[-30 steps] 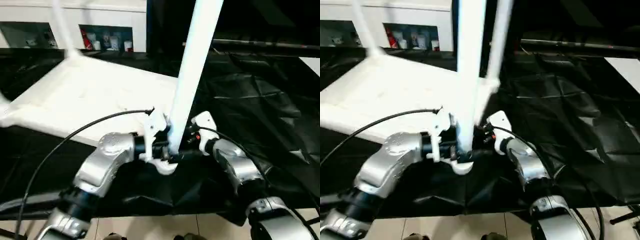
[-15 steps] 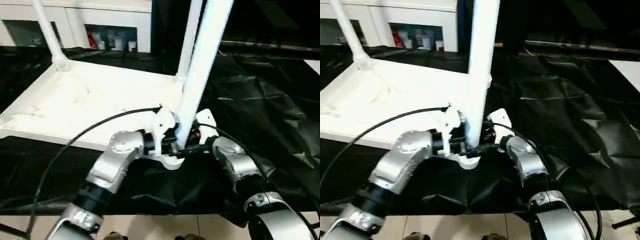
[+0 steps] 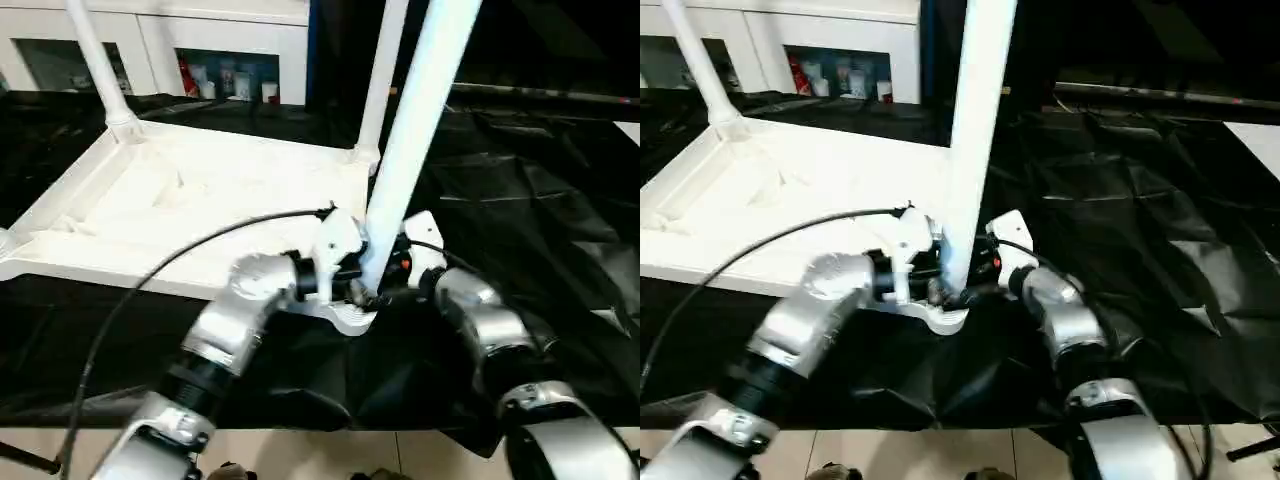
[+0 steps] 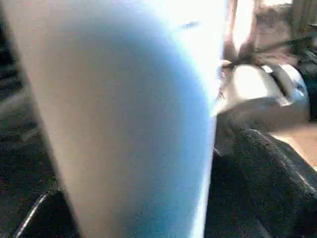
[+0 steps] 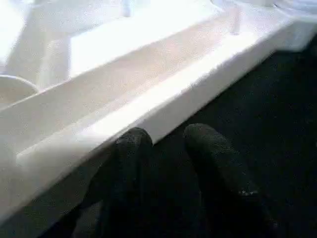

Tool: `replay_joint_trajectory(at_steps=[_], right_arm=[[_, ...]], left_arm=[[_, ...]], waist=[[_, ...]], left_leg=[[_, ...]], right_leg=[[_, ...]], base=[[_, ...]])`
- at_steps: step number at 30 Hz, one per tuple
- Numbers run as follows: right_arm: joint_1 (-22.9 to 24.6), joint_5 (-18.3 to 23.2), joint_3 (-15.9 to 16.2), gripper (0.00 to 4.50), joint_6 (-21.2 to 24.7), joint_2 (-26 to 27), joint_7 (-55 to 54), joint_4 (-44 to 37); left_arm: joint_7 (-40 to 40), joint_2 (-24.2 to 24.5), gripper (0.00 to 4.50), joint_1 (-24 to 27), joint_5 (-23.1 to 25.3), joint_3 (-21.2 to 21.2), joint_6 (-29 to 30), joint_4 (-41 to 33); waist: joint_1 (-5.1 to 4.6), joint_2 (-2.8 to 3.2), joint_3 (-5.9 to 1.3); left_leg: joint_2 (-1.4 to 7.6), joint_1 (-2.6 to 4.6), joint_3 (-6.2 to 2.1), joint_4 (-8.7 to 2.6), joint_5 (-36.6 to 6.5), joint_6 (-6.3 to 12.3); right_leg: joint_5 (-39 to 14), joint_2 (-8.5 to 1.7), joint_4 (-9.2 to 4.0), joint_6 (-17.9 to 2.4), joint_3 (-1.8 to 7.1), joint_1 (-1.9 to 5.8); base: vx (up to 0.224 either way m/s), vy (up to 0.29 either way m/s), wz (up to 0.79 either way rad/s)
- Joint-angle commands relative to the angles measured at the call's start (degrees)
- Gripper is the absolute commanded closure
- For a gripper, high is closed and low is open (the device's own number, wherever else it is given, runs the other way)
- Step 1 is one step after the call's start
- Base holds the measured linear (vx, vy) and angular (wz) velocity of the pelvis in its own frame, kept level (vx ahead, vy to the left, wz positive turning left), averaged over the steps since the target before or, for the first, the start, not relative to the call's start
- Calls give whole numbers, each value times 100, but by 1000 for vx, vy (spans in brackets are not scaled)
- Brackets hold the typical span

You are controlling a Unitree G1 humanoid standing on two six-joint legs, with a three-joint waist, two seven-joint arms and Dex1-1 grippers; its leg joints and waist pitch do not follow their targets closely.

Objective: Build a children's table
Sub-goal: Rotate table base

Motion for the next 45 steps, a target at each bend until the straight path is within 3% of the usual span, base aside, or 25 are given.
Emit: replay_joint_trajectory(at_steps=[1, 3, 5, 8, 14, 23, 29, 30, 32, 33, 36, 41, 45], right_arm=[[117, 137, 58, 296, -81, -216, 565, -452], [164, 190, 53, 296, -44, -350, 760, -583], [193, 218, 49, 296, -14, -448, 889, -671], [250, 232, 45, 296, 72, -652, 1055, -802], [411, 244, 56, 296, 165, -853, 1235, -1035], [667, 413, 73, 296, 436, -1179, 1586, -1586], [1023, 502, 147, 296, 827, -1642, 2109, -2345], [1089, 526, 160, 296, 901, -1755, 2193, -2473], [1140, 536, 174, 296, 970, -1843, 2270, -2569], [1203, 563, 190, 296, 1061, -1910, 2360, -2701], [1362, 620, 235, 296, 1164, -2041, 2573, -3005], [1445, 710, 254, 296, 1337, -2155, 2660, -3184], [1494, 721, 242, 296, 1444, -2197, 2662, -3332]], left_arm=[[-183, 285, 13, 88, 20, 169, 60, 18], [-330, 437, 13, 76, -58, 218, 173, 19], [-408, 572, 13, 45, -22, 238, 126, 72], [-428, 771, 13, -80, 14, 386, -11, 276], [-534, 1028, 13, -312, -25, 548, -90, 619], [-1448, 1613, 13, -286, 450, -65, -175, 693], [-1559, 1597, 74, -517, 809, -341, -494, 1136], [-1535, 1550, 92, -609, 898, -376, -626, 1267], [-1473, 1493, 93, -701, 971, -396, -754, 1403], [-1422, 1446, 114, -787, 1063, -423, -910, 1564], [-1337, 1332, 138, -990, 1252, -502, -1199, 1935], [-1524, 1215, 181, -1166, 1348, -602, -1264, 2309], [-1581, 1131, 221, -1283, 1445, -607, -1472, 2667]], waist=[[72, 12, -466], [84, 42, -462], [82, 35, -458], [78, 32, -445], [185, 58, -456], [223, 53, -456], [284, 50, -444], [301, 87, -444], [313, 62, -452], [332, 92, -445], [346, 54, -455], [347, 85, -453], [345, 66, -447]], left_leg=[[162, 56, -81, -334, -1092, 242], [172, 68, -76, -337, -1115, 220], [172, 72, -72, -339, -1179, 199], [152, 105, -76, -343, -1371, 109], [167, 114, -81, -350, -1406, 35], [176, 97, -80, -360, -1279, 54], [182, 108, -95, -368, -1463, 37], [180, 109, -99, -368, -1460, 46], [177, 107, -95, -361, -1450, 22], [173, 102, -102, -359, -1448, 38], [173, 88, -103, -355, -1419, 92], [172, 91, -103, -348, -1413, 96], [179, 97, -111, -352, -1471, 87]], right_leg=[[-793, -375, -399, -1319, 280, 336], [-821, -371, -387, -1363, 280, 322], [-872, -363, -398, -1370, 277, 313], [-1264, -359, -439, -1217, 282, 294], [-1228, -367, -427, -1248, 280, 277], [-1136, -373, -404, -1217, 282, 287], [-1524, -397, -472, -1070, 289, 286], [-1483, -390, -469, -1090, 286, 280], [-1394, -396, -457, -1140, 281, 284], [-1373, -394, -464, -1138, 281, 289], [-1269, -396, -461, -1117, 276, 305], [-1224, -401, -457, -1228, 267, 306], [-1339, -411, -473, -1199, 267, 301]], base=[[0, 0, 0], [0, 0, 0], [0, 0, 0], [0, 0, 0], [0, 0, 0], [0, 0, 0], [0, 0, 0], [0, 0, 0], [0, 0, 0], [0, 0, 0], [0, 0, 0], [0, 0, 0], [0, 0, 0]])
